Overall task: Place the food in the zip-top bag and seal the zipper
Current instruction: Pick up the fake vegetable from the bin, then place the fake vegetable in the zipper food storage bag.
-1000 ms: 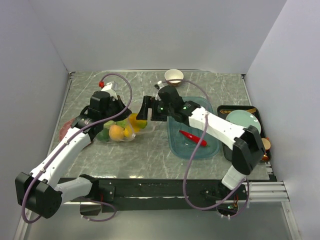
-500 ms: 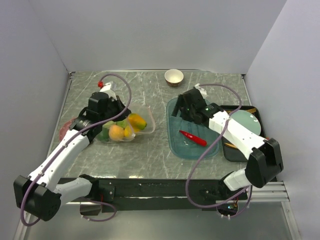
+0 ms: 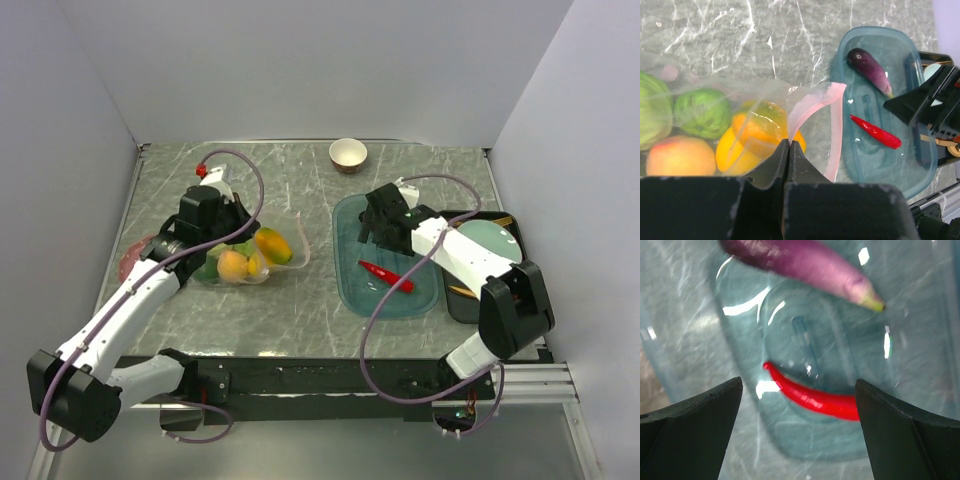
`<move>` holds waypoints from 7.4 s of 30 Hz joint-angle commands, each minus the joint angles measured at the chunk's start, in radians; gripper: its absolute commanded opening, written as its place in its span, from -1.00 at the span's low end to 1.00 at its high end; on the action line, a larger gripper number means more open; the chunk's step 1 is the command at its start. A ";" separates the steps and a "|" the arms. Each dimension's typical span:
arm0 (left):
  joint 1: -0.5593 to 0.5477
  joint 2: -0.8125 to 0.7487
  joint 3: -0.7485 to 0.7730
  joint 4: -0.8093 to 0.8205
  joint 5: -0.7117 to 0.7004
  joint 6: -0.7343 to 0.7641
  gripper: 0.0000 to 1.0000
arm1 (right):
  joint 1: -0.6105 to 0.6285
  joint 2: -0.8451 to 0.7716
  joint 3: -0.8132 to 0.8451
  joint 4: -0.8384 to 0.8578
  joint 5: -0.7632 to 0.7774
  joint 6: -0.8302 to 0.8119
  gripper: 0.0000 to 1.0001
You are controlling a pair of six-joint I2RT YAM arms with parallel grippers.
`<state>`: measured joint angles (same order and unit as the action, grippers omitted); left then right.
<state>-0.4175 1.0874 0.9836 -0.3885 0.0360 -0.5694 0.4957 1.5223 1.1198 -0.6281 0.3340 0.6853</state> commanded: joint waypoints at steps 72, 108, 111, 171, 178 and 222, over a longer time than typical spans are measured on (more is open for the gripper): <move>0.000 0.046 0.010 0.034 0.058 -0.007 -0.99 | -0.144 0.196 -0.020 0.344 -0.286 -0.241 0.34; 0.002 0.045 0.010 0.039 0.064 -0.015 -0.98 | -0.089 -0.105 -0.077 0.285 -0.562 -0.237 -0.24; 0.002 0.054 0.016 0.042 0.071 -0.017 -0.99 | -0.054 -0.145 -0.080 0.298 -0.635 -0.244 -0.24; 0.002 0.005 0.038 -0.015 0.079 -0.007 -0.98 | 0.291 0.371 0.572 -0.015 -0.825 -0.524 -0.05; 0.002 0.000 0.046 -0.015 0.067 -0.012 -0.98 | 0.300 0.378 0.595 -0.007 -0.845 -0.523 0.06; 0.002 -0.001 0.038 0.008 0.033 -0.024 -0.98 | 0.302 0.292 0.376 0.145 -0.885 -0.460 -0.39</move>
<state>-0.4175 1.1023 0.9955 -0.4160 0.0807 -0.5880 0.7940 1.7844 1.4532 -0.5335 -0.4923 0.2203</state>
